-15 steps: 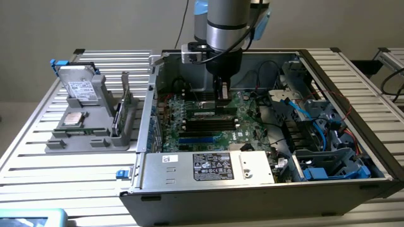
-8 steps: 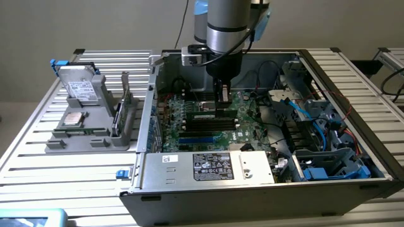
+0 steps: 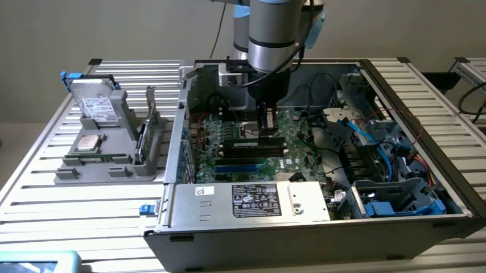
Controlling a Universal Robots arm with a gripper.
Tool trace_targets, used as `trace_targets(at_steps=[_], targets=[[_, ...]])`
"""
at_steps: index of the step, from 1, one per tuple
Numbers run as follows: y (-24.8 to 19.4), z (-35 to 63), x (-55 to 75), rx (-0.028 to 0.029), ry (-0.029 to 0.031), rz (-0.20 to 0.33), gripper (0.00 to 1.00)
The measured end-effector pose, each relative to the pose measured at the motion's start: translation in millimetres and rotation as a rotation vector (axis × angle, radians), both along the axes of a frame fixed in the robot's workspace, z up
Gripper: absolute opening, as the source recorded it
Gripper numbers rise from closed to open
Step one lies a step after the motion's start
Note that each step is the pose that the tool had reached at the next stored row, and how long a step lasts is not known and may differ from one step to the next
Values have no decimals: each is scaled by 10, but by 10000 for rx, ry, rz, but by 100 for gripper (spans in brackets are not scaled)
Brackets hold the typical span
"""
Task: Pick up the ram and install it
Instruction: 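Insert the ram into the slot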
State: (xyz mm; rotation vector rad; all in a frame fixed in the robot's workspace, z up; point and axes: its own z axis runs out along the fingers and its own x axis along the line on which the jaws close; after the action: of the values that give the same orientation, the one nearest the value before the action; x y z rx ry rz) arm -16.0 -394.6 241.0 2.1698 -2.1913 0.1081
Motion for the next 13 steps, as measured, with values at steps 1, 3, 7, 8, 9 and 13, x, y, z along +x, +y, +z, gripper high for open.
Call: trace_targets(at_steps=[1,3,7,8,9,13], targets=[[0,-13,0,-1,0,0,13],[0,-21,0,-3,0,0,13],[0,-21,0,-4,1,0,13],[0,-23,0,-3,0,0,13],[-2,-25,0,-1,-1,-1,13],[-11,-28,0,-2,6,-4,13]])
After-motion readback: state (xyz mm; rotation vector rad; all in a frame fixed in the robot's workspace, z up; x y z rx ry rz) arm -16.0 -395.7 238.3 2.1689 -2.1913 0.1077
